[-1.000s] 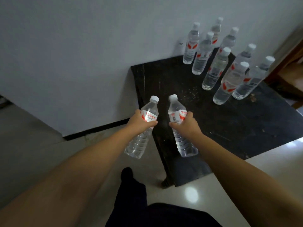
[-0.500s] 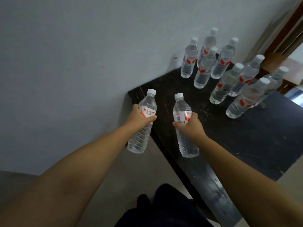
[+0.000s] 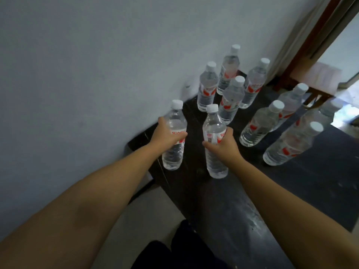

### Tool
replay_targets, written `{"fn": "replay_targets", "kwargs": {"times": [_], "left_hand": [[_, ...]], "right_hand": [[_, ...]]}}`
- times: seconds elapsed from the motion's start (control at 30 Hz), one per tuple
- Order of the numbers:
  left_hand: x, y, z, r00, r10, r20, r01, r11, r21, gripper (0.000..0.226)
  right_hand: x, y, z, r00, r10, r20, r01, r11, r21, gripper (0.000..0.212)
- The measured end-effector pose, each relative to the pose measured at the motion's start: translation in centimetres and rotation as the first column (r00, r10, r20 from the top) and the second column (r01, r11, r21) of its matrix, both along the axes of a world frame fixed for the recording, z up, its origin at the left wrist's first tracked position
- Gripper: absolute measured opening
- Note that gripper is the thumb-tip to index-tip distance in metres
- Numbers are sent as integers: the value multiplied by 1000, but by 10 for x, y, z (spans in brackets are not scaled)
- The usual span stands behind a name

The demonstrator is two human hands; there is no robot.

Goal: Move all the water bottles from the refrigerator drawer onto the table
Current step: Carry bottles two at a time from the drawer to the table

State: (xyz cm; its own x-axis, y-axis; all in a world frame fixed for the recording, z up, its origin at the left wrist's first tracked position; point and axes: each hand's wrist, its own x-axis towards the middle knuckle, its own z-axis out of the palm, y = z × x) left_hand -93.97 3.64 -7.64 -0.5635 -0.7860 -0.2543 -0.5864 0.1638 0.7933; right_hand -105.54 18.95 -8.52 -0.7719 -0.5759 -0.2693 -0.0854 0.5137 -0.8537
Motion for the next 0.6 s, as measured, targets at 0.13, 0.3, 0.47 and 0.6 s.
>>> {"fn": "replay_targets", "kwargs": {"times": [0.13,0.3,0.47,0.6], "left_hand": [[-33,-24,-3,1000,-12,-26,12,1000,1,74],[-57,-50,-6,996,-46,-80,45,999,-21,73],[-75,-72,-15,988,-51,-145,48,999,-25,71],[-76,-76,-31,980,-21,-198,28,999,33,73]], "right_hand": [[-14,-20,-1,999,-26,22,27,996,-89,77],[-15,-36,-6,994,-78,72,89,982,-165,71],[-12,-52,-18,993,-110,44,116,978,-176,68],[-10,-59,-23,989,-140,42,145,977,-154,70]]}}
